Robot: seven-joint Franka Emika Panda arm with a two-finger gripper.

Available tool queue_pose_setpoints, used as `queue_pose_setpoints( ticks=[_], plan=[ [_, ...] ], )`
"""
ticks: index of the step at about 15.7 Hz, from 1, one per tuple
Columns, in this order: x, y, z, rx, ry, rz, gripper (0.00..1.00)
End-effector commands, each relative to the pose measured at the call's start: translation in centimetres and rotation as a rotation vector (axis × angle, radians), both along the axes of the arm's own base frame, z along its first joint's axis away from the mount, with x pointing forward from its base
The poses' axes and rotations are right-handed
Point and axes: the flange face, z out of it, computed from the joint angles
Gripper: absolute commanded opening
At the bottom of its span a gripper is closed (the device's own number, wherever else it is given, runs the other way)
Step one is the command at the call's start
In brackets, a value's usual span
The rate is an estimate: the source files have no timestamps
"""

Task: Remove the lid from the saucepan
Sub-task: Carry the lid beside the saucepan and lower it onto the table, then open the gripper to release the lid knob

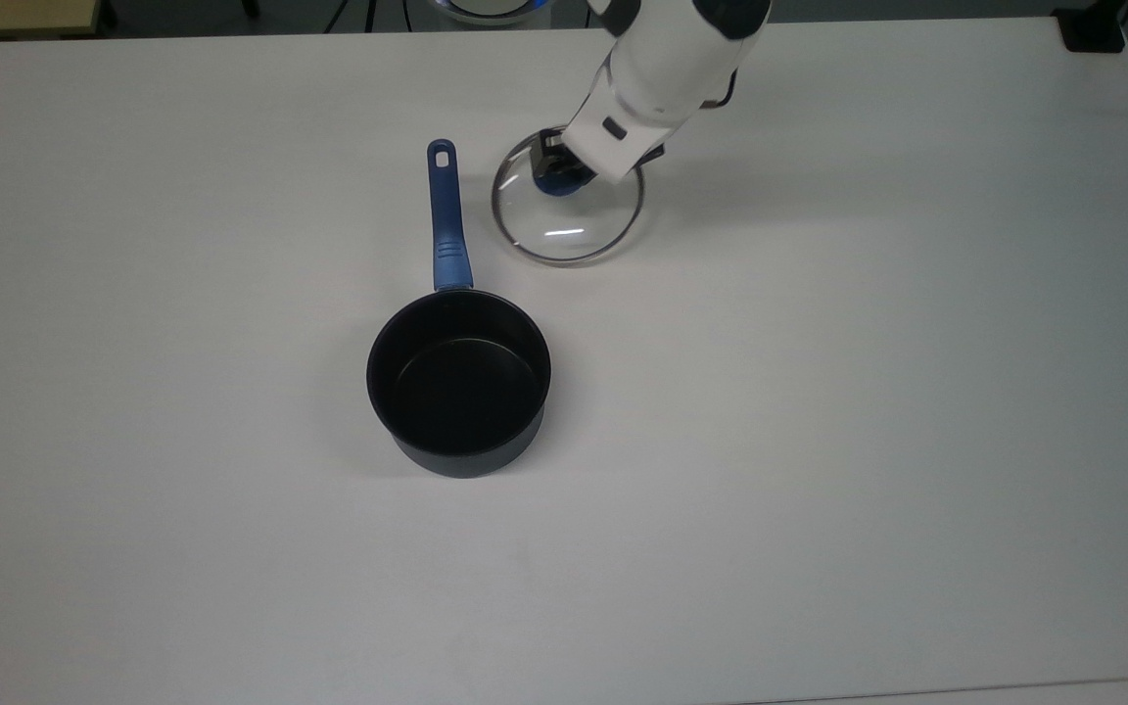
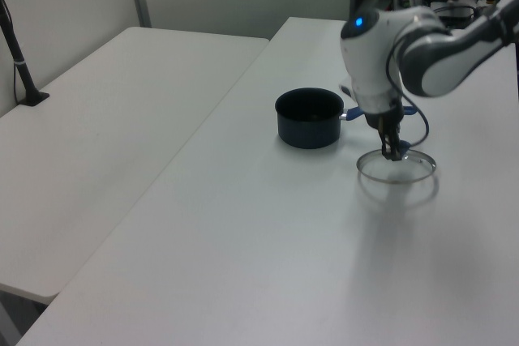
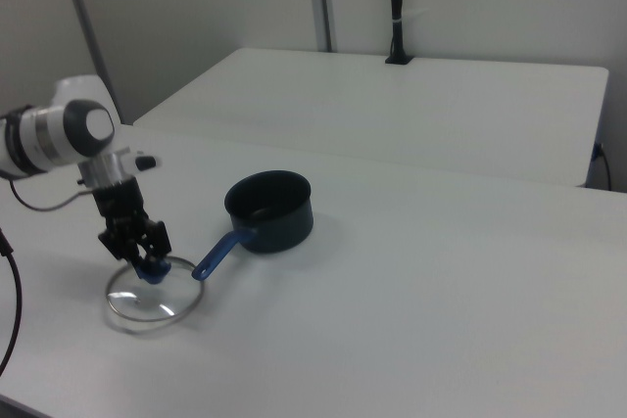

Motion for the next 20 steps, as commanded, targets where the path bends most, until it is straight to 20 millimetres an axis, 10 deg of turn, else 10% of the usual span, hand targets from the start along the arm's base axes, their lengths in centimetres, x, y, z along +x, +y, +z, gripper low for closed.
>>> queue_pose_setpoints(
  ticks=[1, 5, 6, 7, 9, 17, 20],
  plan=[
    [-0.2, -0.7, -3.3, -0.065, -0.039, -0.019, 0.00],
    [-0.2, -0.9, -4.0, -0.075, -0.046, -0.021, 0.00],
    [-0.1, -1.0, -3.8, -0.078, -0.046, -0.026, 0.23],
    [-0.1, -1.1, -3.6, -0.077, -0.046, -0.037, 0.67],
    [0.3, -0.9, -2.4, -0.083, -0.066, -0.079, 1.00],
    [-0.3, 6.7, 4.7, -0.065, -0.124, -0.196, 1.00],
    [0.0, 8.3, 10.4, -0.030, -0.119, -0.247, 1.00]
  ],
)
